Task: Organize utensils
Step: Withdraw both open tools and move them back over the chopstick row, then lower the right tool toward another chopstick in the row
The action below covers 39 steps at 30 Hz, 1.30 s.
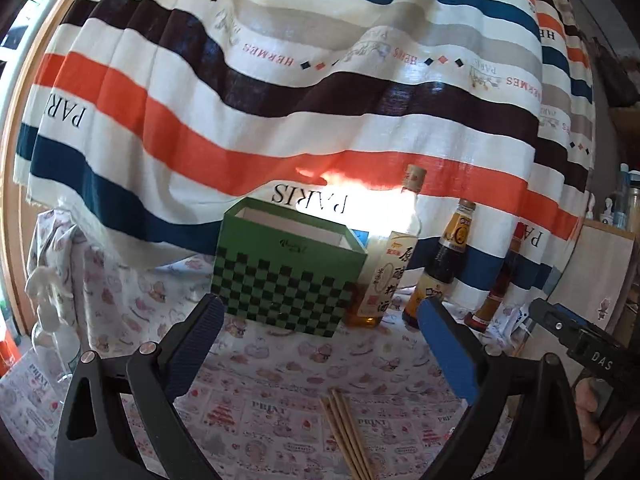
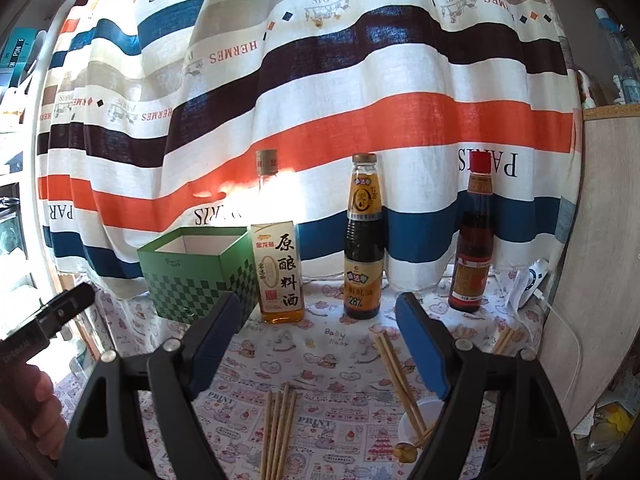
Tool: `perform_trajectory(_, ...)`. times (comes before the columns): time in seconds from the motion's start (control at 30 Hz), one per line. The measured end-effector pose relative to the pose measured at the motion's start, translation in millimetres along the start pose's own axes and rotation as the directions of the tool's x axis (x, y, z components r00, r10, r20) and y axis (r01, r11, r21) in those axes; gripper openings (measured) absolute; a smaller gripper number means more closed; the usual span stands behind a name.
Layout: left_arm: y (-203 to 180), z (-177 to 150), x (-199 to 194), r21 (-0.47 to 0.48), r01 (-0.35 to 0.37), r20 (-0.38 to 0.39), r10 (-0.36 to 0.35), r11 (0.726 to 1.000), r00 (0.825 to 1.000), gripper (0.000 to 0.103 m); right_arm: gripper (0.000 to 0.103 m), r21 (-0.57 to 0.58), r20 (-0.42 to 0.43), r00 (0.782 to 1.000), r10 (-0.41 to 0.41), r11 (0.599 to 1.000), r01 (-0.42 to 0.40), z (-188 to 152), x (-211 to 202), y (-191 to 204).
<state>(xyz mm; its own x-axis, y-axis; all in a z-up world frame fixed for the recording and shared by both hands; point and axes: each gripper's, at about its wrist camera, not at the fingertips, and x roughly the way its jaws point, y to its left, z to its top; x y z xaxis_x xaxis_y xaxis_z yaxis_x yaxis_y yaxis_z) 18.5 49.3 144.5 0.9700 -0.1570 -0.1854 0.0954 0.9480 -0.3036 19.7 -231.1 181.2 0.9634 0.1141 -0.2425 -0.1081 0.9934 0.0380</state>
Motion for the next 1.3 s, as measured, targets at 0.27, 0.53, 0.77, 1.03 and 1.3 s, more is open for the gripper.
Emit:
perform_trajectory(0.27, 33, -57, 40, 0.046, -0.135, -0.016, 0.136, 0.99, 0.991, 0.097, 0.078, 0.004, -0.145, 0.986, 0.079, 0.997, -0.08, -20, 46, 14)
perform_trajectory(0.53, 55, -77, 70, 0.006, -0.152, -0.086, 0.152, 0.988, 0.985, 0.099, 0.078, 0.056, -0.335, 0.941, 0.037, 0.998, -0.019, -60, 117, 10)
perform_trajectory(0.77, 53, -96, 90, 0.048, -0.178, -0.124, 0.182, 0.983, 0.975, 0.102, 0.068, 0.097, -0.502, 0.861, 0.081, 0.995, -0.037, -103, 175, 0)
perform_trajectory(1.03, 52, -116, 103, 0.131, -0.224, -0.144, 0.242, 0.966, 0.96, 0.102, 0.016, 0.102, -0.609, 0.785, 0.109, 0.993, -0.059, -137, 213, 9)
perform_trajectory(1.3, 60, -122, 116, 0.119, -0.199, -0.219, 0.221, 0.973, 0.95, 0.102, 0.011, 0.049, -0.691, 0.722, 0.031, 0.999, 0.004, -147, 266, 21)
